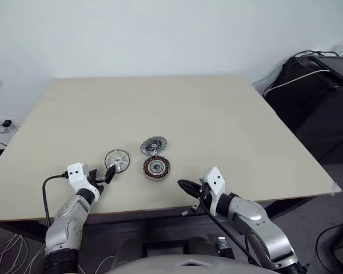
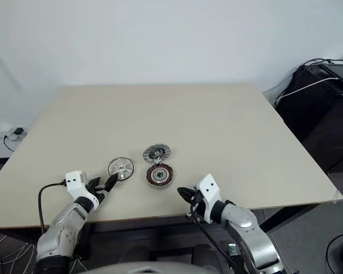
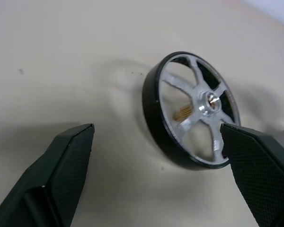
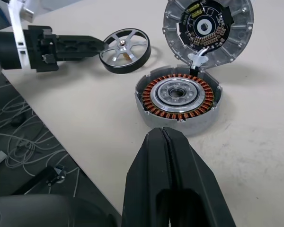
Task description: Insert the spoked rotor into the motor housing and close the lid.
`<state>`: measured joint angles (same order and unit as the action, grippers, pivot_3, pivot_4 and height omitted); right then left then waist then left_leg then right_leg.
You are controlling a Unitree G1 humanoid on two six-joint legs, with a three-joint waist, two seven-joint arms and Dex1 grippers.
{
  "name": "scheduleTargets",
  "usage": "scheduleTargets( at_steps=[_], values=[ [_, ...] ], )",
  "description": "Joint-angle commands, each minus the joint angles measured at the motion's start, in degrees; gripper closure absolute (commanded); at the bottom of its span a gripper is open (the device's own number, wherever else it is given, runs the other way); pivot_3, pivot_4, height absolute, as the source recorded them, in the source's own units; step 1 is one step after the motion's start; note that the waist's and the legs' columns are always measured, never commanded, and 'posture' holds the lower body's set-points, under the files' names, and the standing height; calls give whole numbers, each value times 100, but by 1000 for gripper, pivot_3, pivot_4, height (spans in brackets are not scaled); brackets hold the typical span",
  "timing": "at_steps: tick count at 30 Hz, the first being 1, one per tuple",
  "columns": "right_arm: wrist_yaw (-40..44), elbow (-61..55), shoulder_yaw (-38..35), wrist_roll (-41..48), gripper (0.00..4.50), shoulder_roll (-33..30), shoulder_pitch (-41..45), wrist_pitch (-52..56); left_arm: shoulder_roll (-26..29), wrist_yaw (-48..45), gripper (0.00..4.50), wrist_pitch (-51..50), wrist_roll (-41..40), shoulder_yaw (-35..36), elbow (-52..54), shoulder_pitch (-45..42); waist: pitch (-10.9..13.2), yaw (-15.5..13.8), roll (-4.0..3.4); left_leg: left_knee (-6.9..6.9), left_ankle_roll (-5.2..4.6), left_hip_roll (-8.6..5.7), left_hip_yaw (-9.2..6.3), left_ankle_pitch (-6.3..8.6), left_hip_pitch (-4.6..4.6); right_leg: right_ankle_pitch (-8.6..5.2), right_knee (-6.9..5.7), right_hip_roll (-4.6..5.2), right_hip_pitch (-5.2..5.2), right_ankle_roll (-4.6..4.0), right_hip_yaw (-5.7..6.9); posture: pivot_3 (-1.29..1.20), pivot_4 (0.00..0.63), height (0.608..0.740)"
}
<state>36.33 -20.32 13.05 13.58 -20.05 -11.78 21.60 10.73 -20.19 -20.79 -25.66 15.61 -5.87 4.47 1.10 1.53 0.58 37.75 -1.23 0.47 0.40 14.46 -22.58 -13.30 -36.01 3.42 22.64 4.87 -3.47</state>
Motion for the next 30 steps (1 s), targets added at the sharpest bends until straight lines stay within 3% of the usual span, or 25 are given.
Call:
scheduleTargets(
  at_steps=[1, 12, 15, 24, 30],
  values=[
    [7, -116, -24, 44, 4469, -8, 109, -136, -37, -127, 0, -108, -231, 57, -20, -223, 0, -15, 0, 0, 0, 0, 0, 0, 0, 0, 0, 0, 0, 0, 0, 0, 0, 740],
    [25, 141, -13, 3, 4469, 10, 121, -323, -179, -195, 0, -461, -496, -5, -188, -636, -3, -29, 7, 2, -2, -2, 0, -1, -1, 4, 0, -2, -2, -6, 1, 0, 0, 740],
    [16, 193, -10, -4, 4500, 18, 103, -401, -192, -190, 552, -479, -488, -13, -198, -664, -3, -29, 7, 3, -2, -2, 0, -1, 0, 4, 0, -3, -3, -6, 1, 0, 0, 740],
    [-20, 373, 16, -50, 4500, 59, 58, -587, -169, -97, 3466, -475, -426, -3, -189, -600, -9, -37, 8, 4, -2, -2, -2, -1, 0, 4, 0, -2, -6, -6, 2, 0, 0, 740],
    [10, 465, 41, -67, 4500, 58, 75, -643, -317, 60, 3607, -303, -532, 173, 20, -413, -14, -18, 7, 9, 0, 0, -3, -1, 11, 4, -2, -3, -14, 5, 1, 0, 0, 740]
  ],
)
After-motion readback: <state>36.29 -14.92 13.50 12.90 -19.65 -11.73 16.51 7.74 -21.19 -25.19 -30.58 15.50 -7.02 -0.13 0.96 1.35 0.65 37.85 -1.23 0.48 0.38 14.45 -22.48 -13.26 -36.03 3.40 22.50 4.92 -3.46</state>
